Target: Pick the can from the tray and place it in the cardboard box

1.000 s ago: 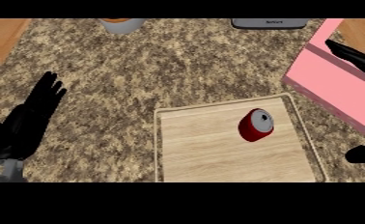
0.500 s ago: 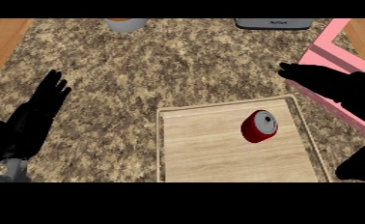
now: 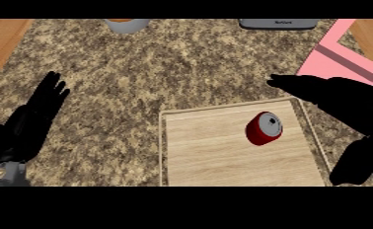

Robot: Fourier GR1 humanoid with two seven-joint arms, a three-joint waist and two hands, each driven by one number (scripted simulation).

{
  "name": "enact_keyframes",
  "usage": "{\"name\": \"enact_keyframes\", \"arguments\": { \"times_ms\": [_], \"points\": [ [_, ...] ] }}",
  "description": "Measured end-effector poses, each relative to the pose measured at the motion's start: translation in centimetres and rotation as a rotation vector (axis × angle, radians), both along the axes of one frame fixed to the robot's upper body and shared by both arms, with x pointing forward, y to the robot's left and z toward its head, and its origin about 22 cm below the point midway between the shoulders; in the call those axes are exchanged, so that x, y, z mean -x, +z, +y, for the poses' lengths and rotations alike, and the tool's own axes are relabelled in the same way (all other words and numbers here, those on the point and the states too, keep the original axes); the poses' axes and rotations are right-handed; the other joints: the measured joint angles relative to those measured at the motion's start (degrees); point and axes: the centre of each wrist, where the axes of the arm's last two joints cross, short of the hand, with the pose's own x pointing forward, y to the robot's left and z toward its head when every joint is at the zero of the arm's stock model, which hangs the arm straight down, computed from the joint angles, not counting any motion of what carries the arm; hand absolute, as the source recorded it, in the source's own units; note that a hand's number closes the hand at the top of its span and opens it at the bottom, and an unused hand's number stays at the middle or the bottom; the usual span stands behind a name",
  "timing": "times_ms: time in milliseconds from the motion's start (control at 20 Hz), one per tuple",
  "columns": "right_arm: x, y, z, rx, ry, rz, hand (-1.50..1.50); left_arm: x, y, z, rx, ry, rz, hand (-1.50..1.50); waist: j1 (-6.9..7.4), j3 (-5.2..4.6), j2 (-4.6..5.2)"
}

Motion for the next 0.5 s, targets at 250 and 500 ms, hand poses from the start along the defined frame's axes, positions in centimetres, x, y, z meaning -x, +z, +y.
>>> {"name": "enact_keyframes", "arguments": {
  "times_ms": [250,500],
  "points": [
    [-0.6,-0.8,0.7,0.039,-0.009,0.025,-1.5,0.0,0.0,-0.2,0.001,0.001,0.002,0.0,-0.1,0.02,0.01],
    [-0.8,-2.2,1.0,0.035,0.0,0.033,-1.5,0.0,-0.1,0.0,0.003,0.001,0.003,0.0,-0.18,0.05,0.02]
  ]
}}
